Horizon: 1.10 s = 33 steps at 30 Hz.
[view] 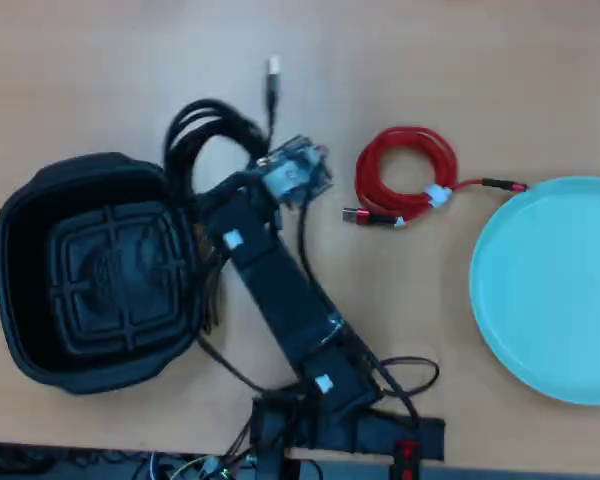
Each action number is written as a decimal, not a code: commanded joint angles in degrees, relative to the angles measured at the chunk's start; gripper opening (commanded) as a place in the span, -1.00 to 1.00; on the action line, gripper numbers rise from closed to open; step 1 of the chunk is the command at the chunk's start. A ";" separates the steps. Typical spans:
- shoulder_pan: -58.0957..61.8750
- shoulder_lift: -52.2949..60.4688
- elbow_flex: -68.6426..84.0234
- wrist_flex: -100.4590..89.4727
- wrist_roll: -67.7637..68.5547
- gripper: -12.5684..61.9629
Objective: Put a black charging cable in a black bowl and put a red charging cable in a green bowl
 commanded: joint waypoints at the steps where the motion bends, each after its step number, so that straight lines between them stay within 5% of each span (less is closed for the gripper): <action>1: -5.71 3.78 -24.17 -8.00 2.72 -0.82; 18: -31.55 -2.81 -23.91 -23.73 4.04 -0.81; 25: -31.99 -15.91 -24.35 -24.35 3.52 -0.82; 33: -32.08 -16.61 -23.73 -23.99 3.52 -0.79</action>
